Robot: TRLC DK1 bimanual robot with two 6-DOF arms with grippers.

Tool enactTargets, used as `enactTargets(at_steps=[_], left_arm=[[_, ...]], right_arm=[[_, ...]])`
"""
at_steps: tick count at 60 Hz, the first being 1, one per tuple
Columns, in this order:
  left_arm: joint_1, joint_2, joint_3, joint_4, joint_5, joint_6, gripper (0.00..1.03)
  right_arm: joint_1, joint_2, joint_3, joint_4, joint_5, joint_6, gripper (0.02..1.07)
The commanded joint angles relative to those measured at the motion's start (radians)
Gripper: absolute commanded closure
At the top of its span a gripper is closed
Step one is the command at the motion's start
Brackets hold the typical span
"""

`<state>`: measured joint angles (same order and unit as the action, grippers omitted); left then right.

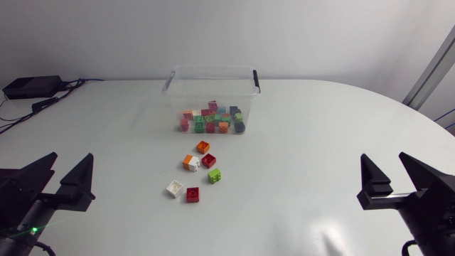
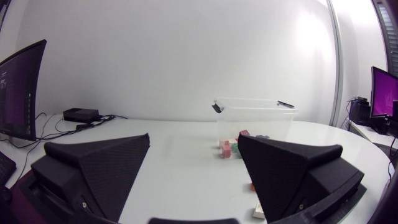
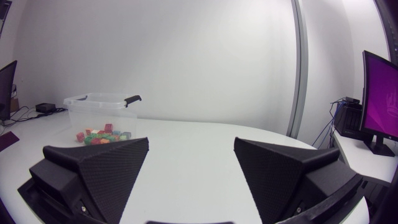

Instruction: Place the duplo bricks in the container

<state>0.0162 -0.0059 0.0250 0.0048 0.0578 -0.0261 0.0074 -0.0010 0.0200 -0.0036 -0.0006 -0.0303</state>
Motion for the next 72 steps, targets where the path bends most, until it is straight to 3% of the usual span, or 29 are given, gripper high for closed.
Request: enactTargets(at_steps=[1, 21, 41, 59, 72], left_arm=[[-0.007, -0.006, -0.025, 0.004, -0.004, 0.003, 0.04], [-0.002, -0.009, -0.027, 0.031, -0.004, 0.005, 0.05], [-0.009, 0.034, 0.096, 0.021, -0.004, 0.006, 0.05], [-0.059, 0.360, 0.300, -0.014, -0.004, 0.002, 0.05], [-0.153, 0.655, 0.463, -0.109, -0.009, 0.009, 0.06]], right_arm=[[0.005, -0.004, -0.022, -0.004, -0.004, 0.001, 0.06], [0.008, -0.005, -0.022, 0.001, -0.004, 0.000, 0.06], [0.014, -0.004, 0.034, -0.010, -0.004, -0.005, 0.06], [0.031, 0.122, 0.136, -0.004, -0.006, -0.006, 0.06], [0.059, 0.303, 0.235, 0.002, -0.002, -0.005, 0.06]])
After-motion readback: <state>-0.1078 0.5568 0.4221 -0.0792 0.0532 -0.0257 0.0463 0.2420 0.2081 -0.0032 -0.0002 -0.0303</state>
